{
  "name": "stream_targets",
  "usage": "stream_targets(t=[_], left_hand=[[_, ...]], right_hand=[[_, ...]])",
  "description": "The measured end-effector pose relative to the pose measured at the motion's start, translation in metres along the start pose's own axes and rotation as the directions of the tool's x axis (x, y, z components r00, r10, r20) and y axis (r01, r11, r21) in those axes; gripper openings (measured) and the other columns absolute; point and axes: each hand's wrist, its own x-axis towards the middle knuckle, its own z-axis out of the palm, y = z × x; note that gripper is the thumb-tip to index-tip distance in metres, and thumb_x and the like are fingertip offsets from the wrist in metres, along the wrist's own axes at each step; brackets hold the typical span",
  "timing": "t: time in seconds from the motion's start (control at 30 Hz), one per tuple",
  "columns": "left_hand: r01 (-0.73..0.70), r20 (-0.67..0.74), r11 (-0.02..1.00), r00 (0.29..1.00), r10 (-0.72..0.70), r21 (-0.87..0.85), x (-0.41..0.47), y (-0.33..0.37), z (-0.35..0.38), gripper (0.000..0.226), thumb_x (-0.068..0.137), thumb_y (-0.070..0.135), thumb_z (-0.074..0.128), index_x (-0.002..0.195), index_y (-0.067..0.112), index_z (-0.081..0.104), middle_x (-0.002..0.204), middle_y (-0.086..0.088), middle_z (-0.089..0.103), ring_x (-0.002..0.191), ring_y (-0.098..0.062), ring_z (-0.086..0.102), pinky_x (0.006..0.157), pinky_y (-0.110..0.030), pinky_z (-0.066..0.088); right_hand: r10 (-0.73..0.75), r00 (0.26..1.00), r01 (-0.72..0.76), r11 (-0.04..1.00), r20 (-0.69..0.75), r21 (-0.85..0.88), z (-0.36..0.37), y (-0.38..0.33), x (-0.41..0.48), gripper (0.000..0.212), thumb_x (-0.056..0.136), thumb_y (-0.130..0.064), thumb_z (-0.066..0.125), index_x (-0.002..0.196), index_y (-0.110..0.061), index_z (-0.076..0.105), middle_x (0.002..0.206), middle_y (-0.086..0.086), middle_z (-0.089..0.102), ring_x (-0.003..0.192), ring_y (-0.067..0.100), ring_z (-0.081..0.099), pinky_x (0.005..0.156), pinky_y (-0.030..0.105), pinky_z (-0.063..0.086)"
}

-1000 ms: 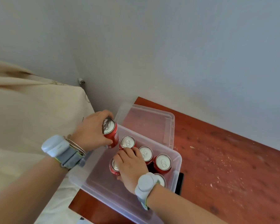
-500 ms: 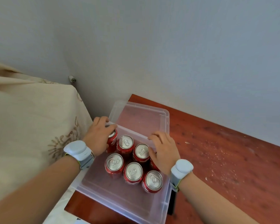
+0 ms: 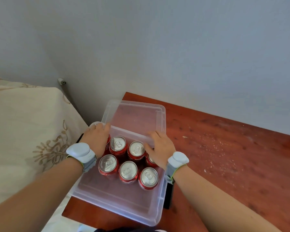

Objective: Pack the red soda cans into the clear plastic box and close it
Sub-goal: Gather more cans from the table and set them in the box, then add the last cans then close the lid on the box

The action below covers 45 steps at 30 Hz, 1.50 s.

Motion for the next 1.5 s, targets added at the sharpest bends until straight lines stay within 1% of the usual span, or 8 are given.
stream_targets(t=[0.1, 0.2, 0.3, 0.5, 0.8, 0.97, 1.33, 1.5], left_hand=[[0.091, -0.075, 0.991, 0.994, -0.084, 0.101, -0.007, 0.022, -0.024, 0.041, 0.077, 0.011, 0.049, 0.118, 0.012, 0.048, 0.108, -0.018, 0.057, 0.099, -0.036, 0.056, 0.078, -0.043, 0.049], [-0.055, -0.117, 0.994, 0.991, 0.065, 0.091, -0.003, 0.074, -0.043, 0.05, 0.075, 0.01, 0.051, 0.125, 0.014, 0.047, 0.12, -0.018, 0.054, 0.106, -0.036, 0.055, 0.083, -0.043, 0.048], [-0.242, -0.08, 0.97, 0.968, 0.239, -0.03, 0.014, 0.144, -0.049, 0.064, 0.079, 0.014, 0.056, 0.138, 0.019, 0.032, 0.144, -0.013, 0.038, 0.131, -0.031, 0.039, 0.105, -0.042, 0.036], [-0.433, 0.021, 0.9, 0.9, 0.435, -0.059, 0.051, 0.331, -0.026, 0.065, 0.088, 0.038, 0.05, 0.144, 0.019, 0.023, 0.155, -0.01, 0.023, 0.142, -0.028, 0.023, 0.113, -0.043, 0.025], [-0.568, 0.071, 0.817, 0.815, 0.575, -0.1, 0.092, 0.597, 0.015, 0.067, 0.09, 0.048, 0.043, 0.146, 0.021, 0.017, 0.159, -0.008, 0.008, 0.146, -0.027, 0.004, 0.118, -0.044, 0.01], [-0.463, -0.02, 0.878, 0.885, 0.465, -0.119, 0.096, 0.652, 0.044, 0.065, 0.09, 0.058, 0.021, 0.147, 0.028, 0.011, 0.16, -0.006, 0.002, 0.146, -0.03, -0.001, 0.116, -0.056, 0.003], [-0.419, -0.109, 0.906, 0.905, 0.412, -0.06, 0.108, 0.667, 0.096, 0.068, 0.085, 0.063, 0.022, 0.145, 0.031, 0.018, 0.156, -0.008, 0.021, 0.144, -0.029, 0.015, 0.113, -0.058, 0.007], [-0.404, -0.008, 0.913, 0.915, 0.404, -0.057, 0.105, 0.668, 0.082, 0.069, 0.085, 0.064, 0.016, 0.145, 0.031, 0.017, 0.157, -0.008, 0.017, 0.144, -0.029, 0.012, 0.113, -0.059, 0.007]], right_hand=[[0.024, 0.998, -0.014, 0.989, -0.065, 0.151, -0.009, 0.011, -0.009, 0.033, 0.091, -0.026, 0.057, 0.121, -0.013, 0.057, 0.121, 0.006, 0.059, 0.114, 0.024, 0.054, 0.094, 0.033, 0.044], [0.129, 0.981, -0.104, 0.98, -0.142, 0.169, -0.024, 0.059, -0.038, 0.031, 0.097, -0.029, 0.051, 0.122, -0.012, 0.058, 0.127, 0.006, 0.058, 0.121, 0.023, 0.051, 0.103, 0.038, 0.043], [0.295, 0.943, -0.288, 0.955, -0.155, 0.068, -0.05, 0.131, -0.08, 0.041, 0.098, -0.038, 0.042, 0.133, -0.017, 0.05, 0.143, 0.002, 0.046, 0.133, 0.021, 0.039, 0.111, 0.04, 0.035], [0.53, 0.827, -0.554, 0.826, -0.189, -0.104, -0.128, 0.288, -0.177, 0.051, 0.096, -0.044, 0.045, 0.137, -0.014, 0.046, 0.147, 0.008, 0.041, 0.136, 0.028, 0.035, 0.11, 0.043, 0.035], [0.579, 0.784, -0.621, 0.728, -0.223, -0.29, -0.253, 0.503, -0.236, 0.059, 0.089, -0.044, 0.055, 0.138, -0.014, 0.041, 0.148, 0.012, 0.037, 0.134, 0.031, 0.036, 0.102, 0.046, 0.039], [0.424, 0.837, -0.541, 0.734, -0.346, -0.411, -0.305, 0.575, -0.176, 0.066, 0.08, -0.046, 0.064, 0.135, -0.016, 0.044, 0.144, 0.017, 0.038, 0.124, 0.039, 0.041, 0.091, 0.048, 0.045], [0.499, 0.509, -0.505, 0.833, -0.701, 0.225, -0.263, 0.628, -0.127, 0.036, 0.076, -0.021, 0.071, 0.112, -0.021, 0.065, 0.128, 0.013, 0.051, 0.11, 0.029, 0.054, 0.083, 0.029, 0.051], [0.488, 0.636, -0.482, 0.856, -0.598, 0.186, -0.267, 0.601, -0.135, 0.038, 0.078, -0.013, 0.071, 0.115, -0.017, 0.064, 0.13, 0.014, 0.048, 0.116, 0.031, 0.048, 0.092, 0.036, 0.05]])
